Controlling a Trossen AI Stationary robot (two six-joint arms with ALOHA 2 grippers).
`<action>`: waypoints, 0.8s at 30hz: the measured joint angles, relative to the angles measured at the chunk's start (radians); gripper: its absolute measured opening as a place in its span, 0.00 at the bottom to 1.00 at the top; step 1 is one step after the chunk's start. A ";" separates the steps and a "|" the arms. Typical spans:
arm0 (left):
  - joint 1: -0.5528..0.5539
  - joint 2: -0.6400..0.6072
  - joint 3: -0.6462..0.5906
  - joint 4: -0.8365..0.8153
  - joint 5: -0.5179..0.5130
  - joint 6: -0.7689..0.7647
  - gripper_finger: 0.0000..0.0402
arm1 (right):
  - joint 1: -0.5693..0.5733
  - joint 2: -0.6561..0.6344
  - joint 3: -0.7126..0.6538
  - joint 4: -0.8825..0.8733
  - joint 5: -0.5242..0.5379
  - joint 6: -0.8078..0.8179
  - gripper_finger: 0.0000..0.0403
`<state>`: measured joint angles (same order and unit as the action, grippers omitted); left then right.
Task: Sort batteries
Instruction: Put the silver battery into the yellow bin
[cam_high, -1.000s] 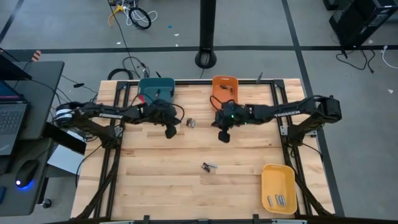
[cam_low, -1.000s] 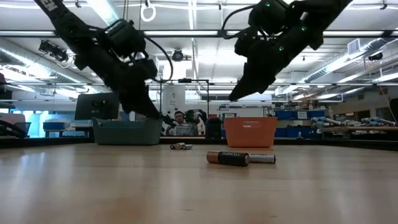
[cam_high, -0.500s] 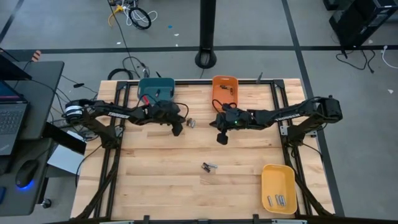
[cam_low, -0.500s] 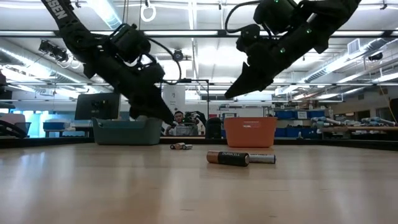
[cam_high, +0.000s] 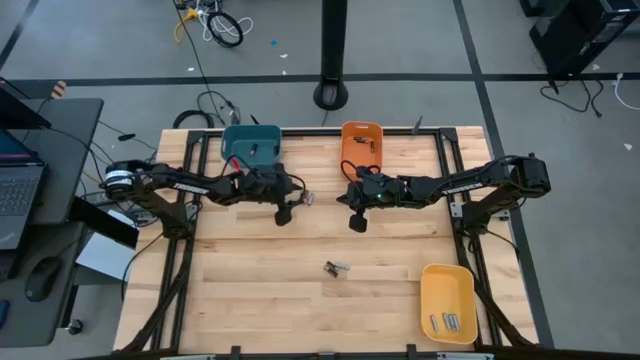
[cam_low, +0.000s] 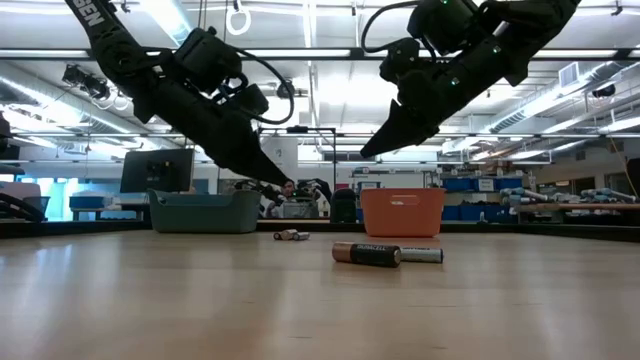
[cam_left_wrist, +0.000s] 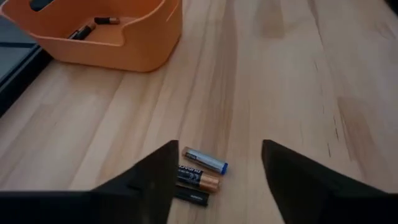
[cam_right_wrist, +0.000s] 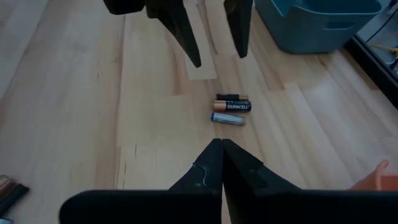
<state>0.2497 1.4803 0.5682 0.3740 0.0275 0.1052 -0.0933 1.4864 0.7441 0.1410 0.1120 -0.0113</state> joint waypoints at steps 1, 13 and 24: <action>0.000 0.000 0.000 0.000 0.000 0.012 0.62 | 0.000 0.000 0.000 0.000 0.000 0.000 0.03; 0.019 0.046 0.048 -0.006 -0.009 0.047 0.78 | 0.000 0.000 0.001 0.000 -0.027 0.006 0.03; 0.033 0.094 0.084 0.014 -0.018 0.009 0.34 | 0.000 0.001 0.001 0.118 -0.050 0.019 0.03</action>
<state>0.2828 1.5740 0.6525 0.3876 0.0099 0.1139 -0.0937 1.4872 0.7452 0.2593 0.0620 0.0078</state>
